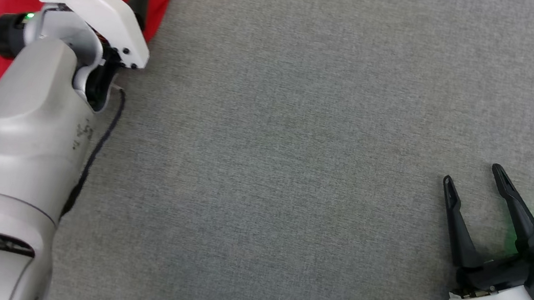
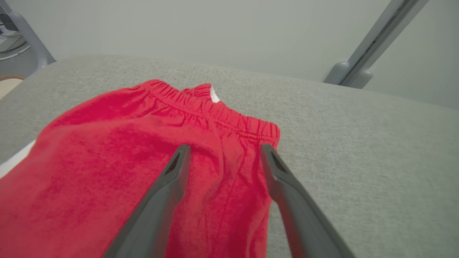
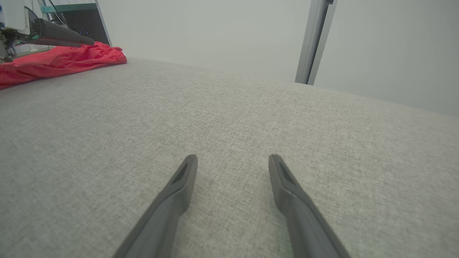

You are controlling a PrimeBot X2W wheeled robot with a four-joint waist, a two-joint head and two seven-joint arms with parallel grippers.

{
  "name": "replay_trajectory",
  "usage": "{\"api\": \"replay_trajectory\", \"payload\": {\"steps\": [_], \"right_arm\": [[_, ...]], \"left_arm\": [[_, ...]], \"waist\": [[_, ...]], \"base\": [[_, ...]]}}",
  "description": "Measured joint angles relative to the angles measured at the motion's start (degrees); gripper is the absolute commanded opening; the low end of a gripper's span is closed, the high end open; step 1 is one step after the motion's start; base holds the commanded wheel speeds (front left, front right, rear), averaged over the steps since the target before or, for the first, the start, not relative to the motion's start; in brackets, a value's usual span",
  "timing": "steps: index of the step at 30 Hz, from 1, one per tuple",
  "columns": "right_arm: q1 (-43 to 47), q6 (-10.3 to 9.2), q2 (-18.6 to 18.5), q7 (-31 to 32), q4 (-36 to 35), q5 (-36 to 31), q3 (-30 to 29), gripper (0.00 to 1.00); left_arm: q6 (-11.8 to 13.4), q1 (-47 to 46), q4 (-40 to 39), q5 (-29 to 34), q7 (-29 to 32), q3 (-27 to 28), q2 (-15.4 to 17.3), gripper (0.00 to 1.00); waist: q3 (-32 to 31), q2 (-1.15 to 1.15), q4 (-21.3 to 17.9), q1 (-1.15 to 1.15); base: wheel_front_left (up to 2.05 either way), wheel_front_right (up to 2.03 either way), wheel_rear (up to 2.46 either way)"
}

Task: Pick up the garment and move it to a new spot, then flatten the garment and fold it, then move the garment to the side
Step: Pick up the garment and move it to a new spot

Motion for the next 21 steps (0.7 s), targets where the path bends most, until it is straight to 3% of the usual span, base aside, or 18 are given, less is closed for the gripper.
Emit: {"api": "replay_trajectory", "payload": {"steps": [2, 12, 13, 14, 21], "right_arm": [[-0.1, 0.00, 0.2, 0.0, -0.4, 0.0, 0.1, 1.00], [-0.7, 0.02, 0.6, -0.2, -2.2, -0.5, 0.2, 1.00], [-0.7, 0.02, 0.6, -0.2, -2.3, -0.6, 0.1, 1.00], [-0.7, 0.02, 0.7, -0.2, -2.3, -0.6, 0.0, 1.00], [-1.5, 0.01, 1.7, 0.0, -1.5, -0.4, -0.3, 1.00]], "left_arm": [[1.5, -1.5, 2.5, 0.9, 0.0, -0.4, 0.9, 1.00], [3.9, -3.8, 8.0, 0.8, 1.2, -0.8, 1.8, 1.00], [3.4, -3.8, 8.2, 0.6, 1.2, -0.7, 1.8, 0.87], [2.8, -3.8, 8.3, -0.1, 1.2, -0.5, 1.7, 0.00], [-0.1, -2.0, 7.6, -1.2, -8.3, -0.6, 1.9, 0.00]], "waist": [[0.6, 0.00, -0.8, 0.00], [3.1, 0.00, -2.4, 0.00], [3.3, 0.00, -2.5, 0.00], [3.3, 0.00, -2.5, 0.00], [2.4, 0.00, -2.7, 0.00]], "base": [[0.00, 0.00, 0.00], [0.00, 0.00, 0.00], [0.00, 0.00, 0.00], [0.00, 0.00, 0.00], [0.00, 0.00, 0.00]]}}
